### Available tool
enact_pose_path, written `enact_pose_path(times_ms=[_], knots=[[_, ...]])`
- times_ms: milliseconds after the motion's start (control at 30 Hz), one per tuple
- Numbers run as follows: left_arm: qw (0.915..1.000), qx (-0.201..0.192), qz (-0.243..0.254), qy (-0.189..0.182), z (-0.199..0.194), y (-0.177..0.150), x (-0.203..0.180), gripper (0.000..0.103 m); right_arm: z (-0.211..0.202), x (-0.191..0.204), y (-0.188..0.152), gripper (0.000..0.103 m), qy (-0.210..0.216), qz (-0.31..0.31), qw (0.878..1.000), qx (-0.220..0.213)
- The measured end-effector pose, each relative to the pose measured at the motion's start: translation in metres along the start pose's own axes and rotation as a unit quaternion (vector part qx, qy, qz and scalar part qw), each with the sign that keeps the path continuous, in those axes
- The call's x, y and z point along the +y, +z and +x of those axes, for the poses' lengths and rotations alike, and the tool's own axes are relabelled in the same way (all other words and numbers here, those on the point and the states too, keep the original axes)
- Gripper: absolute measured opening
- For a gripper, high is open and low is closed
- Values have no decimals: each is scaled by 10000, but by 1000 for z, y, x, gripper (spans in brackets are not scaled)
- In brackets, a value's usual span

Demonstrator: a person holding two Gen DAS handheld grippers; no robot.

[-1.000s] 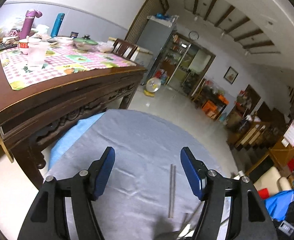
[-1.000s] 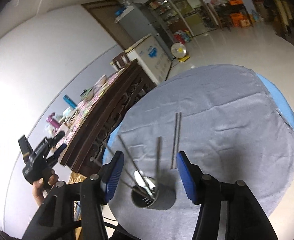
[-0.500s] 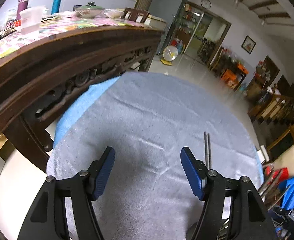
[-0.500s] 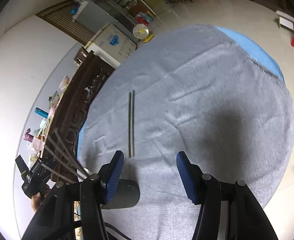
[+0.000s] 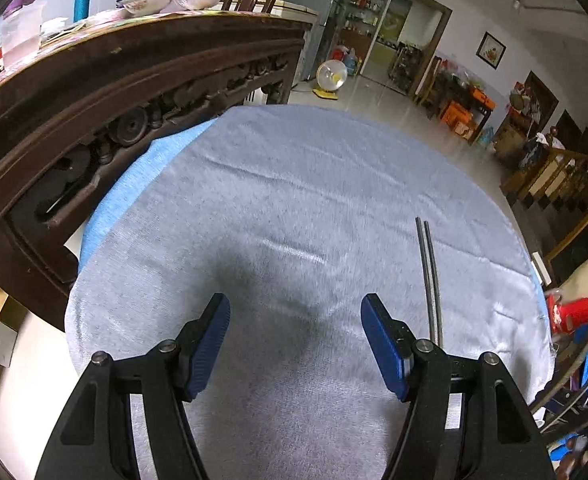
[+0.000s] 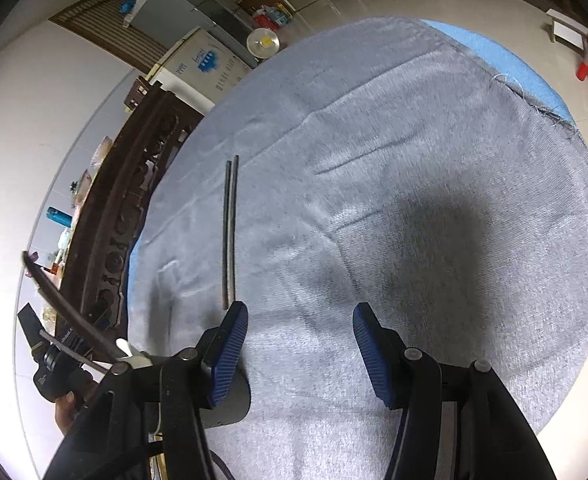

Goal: Organize utensils
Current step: 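Move both tools down to the last two chopsticks on the cloth, then grasp one chopstick with the right tool while the left tool grasps the other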

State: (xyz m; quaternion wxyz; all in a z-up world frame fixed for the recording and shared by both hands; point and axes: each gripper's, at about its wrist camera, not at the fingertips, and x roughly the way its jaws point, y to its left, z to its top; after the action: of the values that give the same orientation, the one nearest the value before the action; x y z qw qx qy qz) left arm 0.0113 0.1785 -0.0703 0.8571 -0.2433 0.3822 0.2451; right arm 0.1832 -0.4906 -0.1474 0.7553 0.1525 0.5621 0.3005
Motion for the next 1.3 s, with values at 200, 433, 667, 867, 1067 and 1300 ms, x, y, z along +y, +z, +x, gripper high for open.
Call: enact_pose_path(times_ms=[200, 433, 667, 867, 1067, 1300], knots=[[9997, 189, 147, 59, 18, -4, -5, 69, 14, -1, 5, 59, -125, -10, 9999, 80], [9981, 510, 286, 173, 50, -12, -7, 69, 39, 10, 22, 59, -372, -323, 9982, 345], [9967, 681, 388, 211, 70, -10, -13, 69, 96, 55, 61, 58, -519, -988, 9898, 884], [9955, 788, 462, 240, 81, -6, -14, 69, 160, 108, 93, 47, -592, -1439, 9794, 1290], [9946, 845, 565, 229, 89, 1, -18, 69, 204, 140, 116, 38, -887, -1656, 9708, 1489], [9941, 901, 579, 151, 99, 13, -23, 69, 229, 158, 121, 23, -1377, -1926, 9569, 1682]])
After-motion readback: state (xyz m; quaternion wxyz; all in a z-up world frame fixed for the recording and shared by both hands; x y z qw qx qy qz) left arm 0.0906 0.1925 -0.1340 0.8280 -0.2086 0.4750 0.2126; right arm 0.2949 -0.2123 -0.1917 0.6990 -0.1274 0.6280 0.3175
